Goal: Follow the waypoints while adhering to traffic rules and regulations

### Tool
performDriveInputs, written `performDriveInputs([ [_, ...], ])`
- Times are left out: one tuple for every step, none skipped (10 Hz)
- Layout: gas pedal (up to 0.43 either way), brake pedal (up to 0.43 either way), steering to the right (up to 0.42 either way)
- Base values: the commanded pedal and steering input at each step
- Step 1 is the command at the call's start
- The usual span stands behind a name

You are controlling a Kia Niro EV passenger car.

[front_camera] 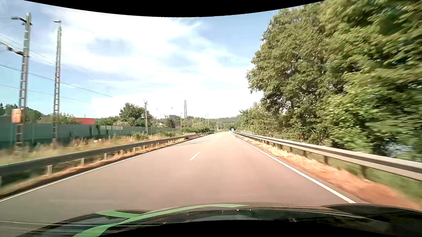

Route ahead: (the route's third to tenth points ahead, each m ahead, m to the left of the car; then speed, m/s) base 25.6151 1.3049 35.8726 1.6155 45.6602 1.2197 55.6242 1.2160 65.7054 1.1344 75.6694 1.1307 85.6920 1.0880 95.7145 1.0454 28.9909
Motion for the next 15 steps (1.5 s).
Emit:
performDriveInputs([
  [0.280, 0.000, -0.002],
  [0.268, 0.000, -0.001],
  [0.280, 0.000, -0.001],
  [0.280, 0.000, 0.000],
  [0.280, 0.000, 0.000],
  [0.280, 0.000, 0.000],
  [0.268, 0.000, 0.000],
  [0.240, 0.000, 0.000],
  [0.209, 0.000, 0.000],
  [0.197, 0.000, 0.000],
  [0.197, 0.000, 0.000],
  [0.197, 0.000, 0.000],
  [0.197, 0.000, 0.000],
  [0.197, 0.000, 0.000],
  [0.197, 0.000, 0.000],
])
